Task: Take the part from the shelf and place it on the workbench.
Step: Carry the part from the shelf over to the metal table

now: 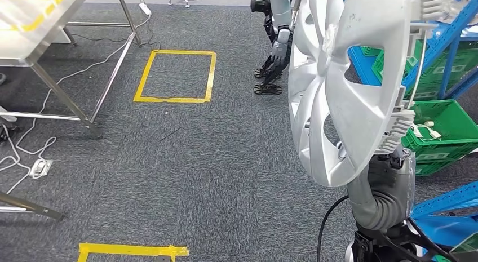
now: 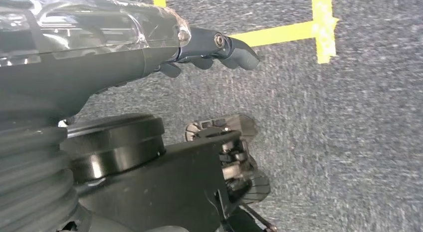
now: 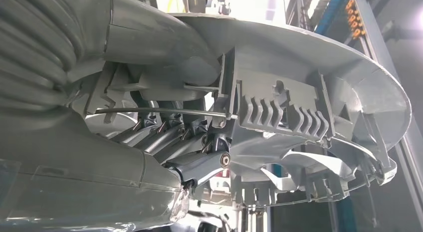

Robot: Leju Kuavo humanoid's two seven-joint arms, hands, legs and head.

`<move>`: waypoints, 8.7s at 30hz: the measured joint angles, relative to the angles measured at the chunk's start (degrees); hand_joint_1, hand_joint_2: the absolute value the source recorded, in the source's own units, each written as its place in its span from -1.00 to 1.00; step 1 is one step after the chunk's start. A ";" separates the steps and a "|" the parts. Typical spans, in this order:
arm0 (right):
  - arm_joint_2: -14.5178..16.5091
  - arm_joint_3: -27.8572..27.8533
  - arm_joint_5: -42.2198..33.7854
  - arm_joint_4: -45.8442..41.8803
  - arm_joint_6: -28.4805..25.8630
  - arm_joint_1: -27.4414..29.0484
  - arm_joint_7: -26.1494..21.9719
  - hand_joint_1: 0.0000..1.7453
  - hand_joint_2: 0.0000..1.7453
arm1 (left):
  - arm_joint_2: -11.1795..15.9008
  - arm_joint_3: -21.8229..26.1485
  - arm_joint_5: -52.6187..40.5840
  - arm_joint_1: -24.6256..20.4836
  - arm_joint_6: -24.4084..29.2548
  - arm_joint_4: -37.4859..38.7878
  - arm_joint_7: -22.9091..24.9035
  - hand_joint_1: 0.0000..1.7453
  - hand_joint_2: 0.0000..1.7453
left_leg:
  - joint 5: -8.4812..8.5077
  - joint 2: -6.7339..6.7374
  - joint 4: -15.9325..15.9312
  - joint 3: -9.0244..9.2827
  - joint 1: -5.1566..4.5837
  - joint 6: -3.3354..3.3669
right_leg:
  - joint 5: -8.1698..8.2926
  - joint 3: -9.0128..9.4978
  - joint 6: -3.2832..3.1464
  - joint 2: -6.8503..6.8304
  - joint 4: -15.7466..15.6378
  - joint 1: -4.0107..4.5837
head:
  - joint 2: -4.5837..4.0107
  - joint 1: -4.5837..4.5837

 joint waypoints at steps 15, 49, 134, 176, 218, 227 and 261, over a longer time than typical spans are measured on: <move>0.07 -0.02 -0.27 0.41 0.11 -0.20 0.11 1.00 1.00 | 0.25 0.00 0.20 0.10 -0.04 0.02 -0.02 -1.00 1.00 | -4.48 -3.56 15.98 -10.06 0.18 -1.52 | 1.13 3.71 -3.62 4.36 -7.75 1.28 | 0.00 -1.80; 0.07 -0.01 1.96 0.56 -0.10 -0.10 0.03 1.00 1.00 | -0.08 0.01 0.35 -0.06 -0.03 0.29 -0.01 -1.00 1.00 | 0.16 0.39 5.74 -5.94 0.87 -3.14 | 0.22 5.25 -2.24 2.13 -8.22 1.01 | 0.00 -2.47; -1.19 -1.31 3.30 -0.78 -0.63 4.40 -1.45 1.00 1.00 | -1.02 -0.04 -1.52 0.06 1.02 0.31 1.27 -1.00 1.00 | -4.70 -2.21 17.19 -13.42 0.21 -2.32 | 0.96 6.19 -3.90 -0.22 -10.03 1.20 | 0.00 -1.14; 4.31 1.09 -1.97 7.28 7.52 -0.02 -8.43 1.00 1.00 | 2.81 0.22 4.13 -0.05 1.49 0.60 -0.56 -1.00 1.00 | 2.66 0.34 3.72 -6.84 0.10 -0.59 | -1.57 6.49 -1.06 -4.18 -7.85 0.82 | 0.00 -1.96; 6.06 2.62 -2.90 8.27 3.67 -4.97 -6.00 1.00 1.00 | 1.80 1.09 3.82 0.01 1.54 0.33 -4.12 -1.00 1.00 | 2.86 -8.40 4.65 -7.23 -0.47 0.03 | 0.92 5.18 -3.34 4.50 -7.50 1.50 | 0.00 0.29; 5.11 1.93 -3.10 5.79 2.31 -7.77 -3.16 1.00 1.00 | 1.02 1.35 4.81 0.30 1.23 0.28 -3.26 -1.00 1.00 | -4.25 -2.36 19.58 -14.96 0.98 -3.13 | 1.40 6.16 -3.40 -0.41 -10.01 0.88 | 0.00 -1.14; 4.11 1.88 -6.64 5.98 2.90 -7.26 -4.63 1.00 1.00 | 0.04 2.54 5.76 0.40 0.44 0.31 -0.97 -1.00 1.00 | 1.14 -1.85 5.21 -6.90 0.70 -1.08 | 0.34 6.90 0.21 -1.56 -9.96 0.20 | 0.00 -0.47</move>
